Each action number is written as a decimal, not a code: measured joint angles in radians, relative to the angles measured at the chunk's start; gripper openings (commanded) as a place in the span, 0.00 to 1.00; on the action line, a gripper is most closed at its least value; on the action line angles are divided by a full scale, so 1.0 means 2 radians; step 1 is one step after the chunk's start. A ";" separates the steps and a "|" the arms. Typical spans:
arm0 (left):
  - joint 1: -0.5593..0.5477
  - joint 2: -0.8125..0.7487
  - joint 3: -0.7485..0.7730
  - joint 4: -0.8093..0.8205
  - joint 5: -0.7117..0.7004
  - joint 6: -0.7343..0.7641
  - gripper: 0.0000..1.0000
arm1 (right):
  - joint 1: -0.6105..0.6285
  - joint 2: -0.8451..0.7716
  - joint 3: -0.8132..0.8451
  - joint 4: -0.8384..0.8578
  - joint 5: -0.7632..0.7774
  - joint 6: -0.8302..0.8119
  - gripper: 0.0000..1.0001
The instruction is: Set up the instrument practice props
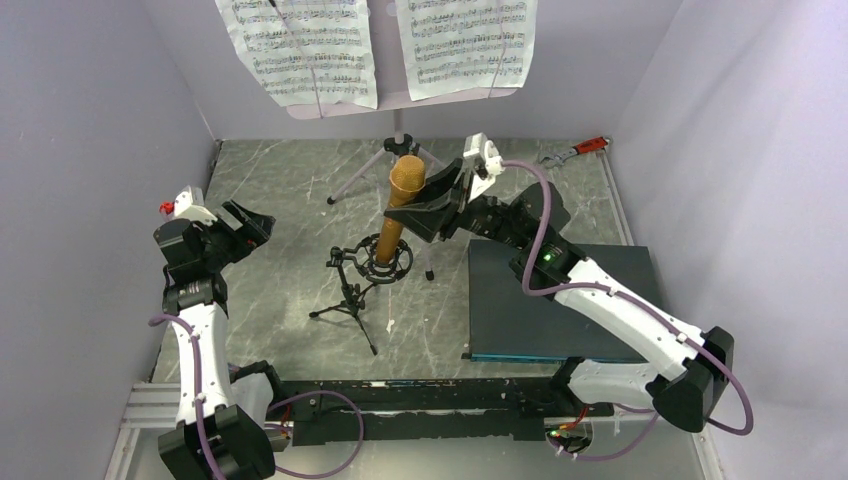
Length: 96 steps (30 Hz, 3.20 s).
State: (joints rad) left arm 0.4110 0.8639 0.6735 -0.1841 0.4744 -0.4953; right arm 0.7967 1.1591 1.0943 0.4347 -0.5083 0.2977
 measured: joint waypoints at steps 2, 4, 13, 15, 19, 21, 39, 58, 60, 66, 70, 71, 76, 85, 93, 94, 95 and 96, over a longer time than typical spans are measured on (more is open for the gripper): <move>0.000 0.000 0.000 0.000 0.000 0.000 0.94 | 0.005 0.005 0.001 -0.008 0.000 -0.007 0.00; 0.000 0.000 0.000 0.000 0.000 -0.002 0.94 | 0.010 0.010 0.002 -0.017 0.001 -0.013 0.00; 0.005 0.002 -0.003 0.007 0.005 -0.012 0.94 | 0.023 0.017 0.003 -0.039 0.005 -0.036 0.00; 0.006 0.002 -0.005 0.008 0.006 -0.013 0.94 | 0.026 0.017 0.003 -0.042 0.005 -0.041 0.00; 0.009 0.002 -0.008 0.010 0.008 -0.013 0.94 | 0.035 0.017 0.003 -0.042 0.006 -0.050 0.00; 0.011 0.002 -0.008 0.010 0.009 -0.013 0.94 | 0.040 0.017 0.003 -0.042 0.007 -0.057 0.00; 0.023 0.008 -0.008 0.012 0.019 -0.020 0.94 | 0.059 0.018 -0.035 -0.040 0.033 -0.082 0.02; 0.025 0.008 -0.008 0.015 0.026 -0.022 0.94 | 0.066 0.022 -0.056 -0.034 0.046 -0.078 0.54; 0.026 0.008 -0.008 0.015 0.026 -0.022 0.94 | 0.067 0.022 -0.056 -0.034 0.046 -0.077 0.55; 0.026 0.008 -0.008 0.015 0.026 -0.022 0.94 | 0.067 0.022 -0.056 -0.033 0.046 -0.074 0.68; 0.026 0.008 -0.008 0.016 0.026 -0.022 0.94 | 0.067 0.022 -0.056 -0.034 0.046 -0.071 0.88; 0.026 0.008 -0.008 0.016 0.026 -0.023 0.94 | 0.067 0.022 -0.056 -0.033 0.047 -0.070 0.93; 0.026 0.008 -0.008 0.022 0.026 -0.023 0.94 | 0.067 0.020 -0.056 -0.034 0.054 -0.068 1.00; 0.026 0.008 -0.010 0.025 0.026 -0.023 0.94 | 0.067 0.021 -0.054 -0.035 0.058 -0.063 1.00; 0.026 0.008 -0.010 0.026 0.027 -0.023 0.94 | 0.067 0.045 -0.013 -0.050 0.071 -0.040 1.00; 0.026 0.008 -0.010 0.026 0.027 -0.023 0.94 | 0.067 0.051 -0.003 -0.055 0.072 -0.038 1.00; 0.026 0.008 -0.010 0.026 0.027 -0.024 0.94 | 0.067 0.057 0.008 -0.060 0.073 -0.035 1.00; 0.026 0.008 -0.010 0.026 0.028 -0.024 0.94 | 0.066 0.062 0.018 -0.064 0.074 -0.033 1.00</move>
State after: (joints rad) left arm 0.4637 0.8806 0.6544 -0.1314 0.5297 -0.5430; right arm 0.9295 1.2839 1.1301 0.3061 -0.3611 0.2321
